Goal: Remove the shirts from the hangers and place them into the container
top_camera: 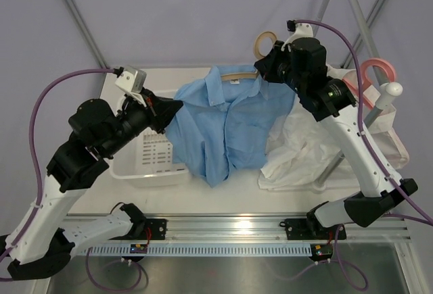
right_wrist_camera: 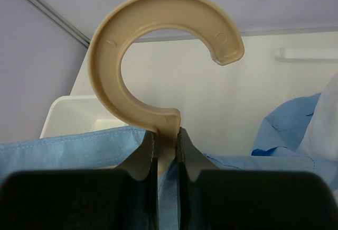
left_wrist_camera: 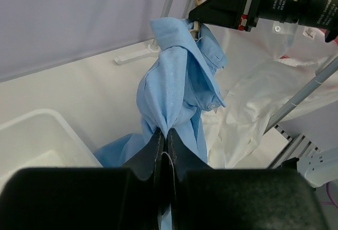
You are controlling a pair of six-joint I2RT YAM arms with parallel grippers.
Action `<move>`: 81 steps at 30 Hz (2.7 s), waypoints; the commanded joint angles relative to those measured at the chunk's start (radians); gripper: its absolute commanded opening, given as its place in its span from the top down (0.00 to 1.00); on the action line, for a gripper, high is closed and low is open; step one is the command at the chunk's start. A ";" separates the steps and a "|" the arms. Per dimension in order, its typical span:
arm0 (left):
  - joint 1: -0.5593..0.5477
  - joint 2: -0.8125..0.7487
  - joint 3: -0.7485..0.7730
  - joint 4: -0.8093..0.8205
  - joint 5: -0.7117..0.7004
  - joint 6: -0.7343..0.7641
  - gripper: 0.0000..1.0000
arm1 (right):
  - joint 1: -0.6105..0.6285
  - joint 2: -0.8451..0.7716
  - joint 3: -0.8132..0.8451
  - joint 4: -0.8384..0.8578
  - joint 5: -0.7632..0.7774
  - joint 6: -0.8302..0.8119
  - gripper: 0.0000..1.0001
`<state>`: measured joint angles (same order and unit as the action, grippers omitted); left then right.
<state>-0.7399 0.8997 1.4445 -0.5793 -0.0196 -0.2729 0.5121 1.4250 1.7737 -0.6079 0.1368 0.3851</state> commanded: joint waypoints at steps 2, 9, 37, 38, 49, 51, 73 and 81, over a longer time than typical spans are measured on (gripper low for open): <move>0.000 -0.036 0.011 0.059 0.115 0.049 0.85 | 0.020 -0.024 0.024 0.060 -0.011 -0.094 1.00; 0.000 0.059 0.091 0.038 0.256 0.067 0.69 | 0.071 -0.052 0.010 0.028 -0.074 -0.144 1.00; 0.001 0.209 0.103 -0.057 0.333 0.116 0.71 | 0.121 -0.129 0.139 -0.033 -0.515 -0.135 1.00; 0.002 0.209 0.106 -0.057 0.345 0.120 0.81 | 0.121 -0.127 0.139 -0.033 -0.541 -0.137 1.00; 0.002 0.128 0.113 -0.074 0.546 0.044 1.00 | 0.121 -0.139 0.147 -0.102 -0.638 -0.196 0.76; 0.002 0.107 0.103 -0.085 0.564 0.032 1.00 | 0.121 -0.167 0.135 -0.111 -0.667 -0.213 0.61; 0.005 0.074 0.091 -0.073 0.533 -0.035 1.00 | 0.124 -0.184 0.164 -0.179 -0.559 -0.229 0.27; 0.004 0.090 0.064 -0.059 0.507 -0.025 1.00 | 0.132 -0.245 -0.020 -0.190 -0.217 -0.105 0.32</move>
<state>-0.7368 0.9901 1.5219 -0.7151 0.4889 -0.2886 0.6338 1.2205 1.8267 -0.7830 -0.2733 0.1894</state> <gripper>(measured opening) 0.009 0.692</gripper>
